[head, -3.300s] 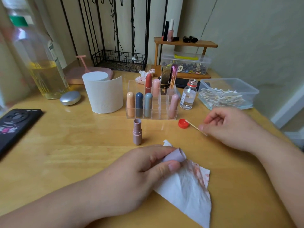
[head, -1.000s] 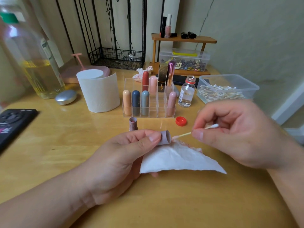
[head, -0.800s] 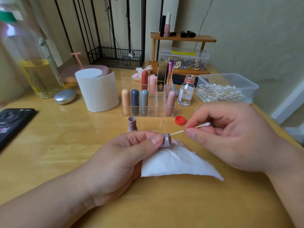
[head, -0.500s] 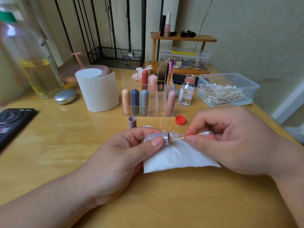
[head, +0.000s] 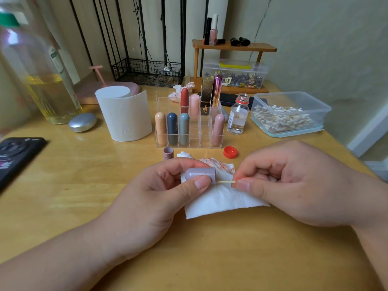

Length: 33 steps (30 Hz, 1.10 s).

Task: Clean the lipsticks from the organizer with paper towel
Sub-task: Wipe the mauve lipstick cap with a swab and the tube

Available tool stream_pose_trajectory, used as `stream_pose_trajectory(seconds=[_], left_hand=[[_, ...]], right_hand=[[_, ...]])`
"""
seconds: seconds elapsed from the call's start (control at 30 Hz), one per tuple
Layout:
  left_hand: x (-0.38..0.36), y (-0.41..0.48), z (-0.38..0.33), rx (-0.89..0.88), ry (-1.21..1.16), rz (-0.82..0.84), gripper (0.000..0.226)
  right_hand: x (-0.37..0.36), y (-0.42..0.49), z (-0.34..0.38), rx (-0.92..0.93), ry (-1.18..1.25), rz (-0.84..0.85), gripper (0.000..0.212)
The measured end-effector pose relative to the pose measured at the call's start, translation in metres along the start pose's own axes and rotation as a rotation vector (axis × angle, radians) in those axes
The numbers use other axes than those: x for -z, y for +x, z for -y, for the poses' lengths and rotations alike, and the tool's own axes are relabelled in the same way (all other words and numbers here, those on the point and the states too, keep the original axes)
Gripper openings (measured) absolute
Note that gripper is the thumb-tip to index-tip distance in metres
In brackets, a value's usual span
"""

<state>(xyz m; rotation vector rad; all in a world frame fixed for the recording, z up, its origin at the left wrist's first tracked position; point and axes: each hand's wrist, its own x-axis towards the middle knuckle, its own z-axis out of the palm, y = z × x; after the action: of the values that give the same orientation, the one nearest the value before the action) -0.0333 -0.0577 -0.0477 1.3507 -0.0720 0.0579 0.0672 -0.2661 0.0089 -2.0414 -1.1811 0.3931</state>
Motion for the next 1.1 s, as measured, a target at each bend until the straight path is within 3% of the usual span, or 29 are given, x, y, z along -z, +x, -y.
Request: stream_pose_trajectory(seconds=[0.23,0.5,0.9,1.1], left_hand=[[0.0006,-0.0011,0.0004,0.006,0.065,0.03,0.02],[0.0024,-0.001,0.001,0.029,0.007,0.048,0.019],[0.0015,-0.0012,0.0009,0.028,-0.053,0.053,0.018],[0.0033,-0.0007,0.0019,0.054,-0.014,0.061,0.024]], right_hand=[[-0.0011,0.0005,0.0029,0.026,0.067,-0.023,0.012],[-0.0035,0.0024,0.0035,-0.018,-0.098,-0.087,0.016],[-0.0016,-0.0026,0.0094,-0.014,0.166,0.003,0.015],[-0.0059,0.0013,0.009,-0.036,-0.032,-0.051,0.022]])
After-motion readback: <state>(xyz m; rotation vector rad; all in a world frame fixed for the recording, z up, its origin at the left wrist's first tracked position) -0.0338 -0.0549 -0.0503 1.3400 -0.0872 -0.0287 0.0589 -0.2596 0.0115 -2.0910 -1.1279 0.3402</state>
